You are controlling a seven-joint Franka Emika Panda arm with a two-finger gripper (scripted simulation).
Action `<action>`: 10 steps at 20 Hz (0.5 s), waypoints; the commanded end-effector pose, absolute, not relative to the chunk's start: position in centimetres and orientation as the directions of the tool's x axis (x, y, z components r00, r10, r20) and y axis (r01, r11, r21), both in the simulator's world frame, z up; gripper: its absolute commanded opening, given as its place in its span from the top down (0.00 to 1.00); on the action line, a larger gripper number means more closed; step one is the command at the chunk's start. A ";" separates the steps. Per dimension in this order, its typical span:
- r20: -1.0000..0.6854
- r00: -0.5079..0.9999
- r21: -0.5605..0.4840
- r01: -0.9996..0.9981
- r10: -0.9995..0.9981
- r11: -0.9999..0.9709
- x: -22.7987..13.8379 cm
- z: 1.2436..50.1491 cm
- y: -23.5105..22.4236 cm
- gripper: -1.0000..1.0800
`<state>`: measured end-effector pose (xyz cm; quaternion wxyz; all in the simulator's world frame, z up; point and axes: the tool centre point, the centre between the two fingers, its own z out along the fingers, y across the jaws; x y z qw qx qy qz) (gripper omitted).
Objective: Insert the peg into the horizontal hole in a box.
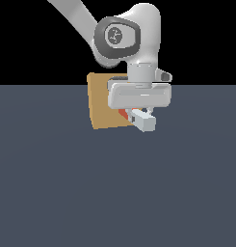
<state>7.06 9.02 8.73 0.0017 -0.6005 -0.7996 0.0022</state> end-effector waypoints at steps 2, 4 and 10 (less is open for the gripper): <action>0.000 -0.281 -0.001 0.960 0.960 0.281 6.7 9.0 10.6 1.00; 0.000 -0.281 0.000 0.960 0.960 0.281 6.3 9.0 12.0 1.00; 0.000 -0.281 0.002 0.960 0.960 0.281 4.7 9.1 17.4 1.00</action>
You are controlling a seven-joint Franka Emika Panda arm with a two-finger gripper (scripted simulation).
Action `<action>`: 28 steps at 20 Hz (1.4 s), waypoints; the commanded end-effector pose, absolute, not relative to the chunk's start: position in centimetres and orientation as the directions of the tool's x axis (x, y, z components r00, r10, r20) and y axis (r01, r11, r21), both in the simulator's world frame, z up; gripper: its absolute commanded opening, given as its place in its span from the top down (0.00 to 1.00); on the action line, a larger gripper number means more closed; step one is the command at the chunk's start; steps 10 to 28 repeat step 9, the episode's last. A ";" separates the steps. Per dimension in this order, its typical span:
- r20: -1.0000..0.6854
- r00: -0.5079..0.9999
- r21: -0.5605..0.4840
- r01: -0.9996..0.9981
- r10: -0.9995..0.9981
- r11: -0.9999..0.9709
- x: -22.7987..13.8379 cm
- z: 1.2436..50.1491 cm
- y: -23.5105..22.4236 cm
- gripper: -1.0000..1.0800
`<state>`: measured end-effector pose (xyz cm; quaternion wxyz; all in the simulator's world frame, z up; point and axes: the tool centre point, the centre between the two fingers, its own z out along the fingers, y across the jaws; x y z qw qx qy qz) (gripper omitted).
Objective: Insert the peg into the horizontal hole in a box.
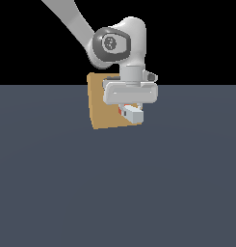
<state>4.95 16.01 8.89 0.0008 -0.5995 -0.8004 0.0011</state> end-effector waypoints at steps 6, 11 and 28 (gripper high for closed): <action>0.000 -0.281 0.003 0.960 0.960 0.281 3.9 9.2 20.4 1.00; 0.000 -0.281 0.003 0.960 0.960 0.281 3.8 9.2 20.8 1.00; 0.000 -0.281 0.003 0.960 0.960 0.281 3.8 9.2 20.8 1.00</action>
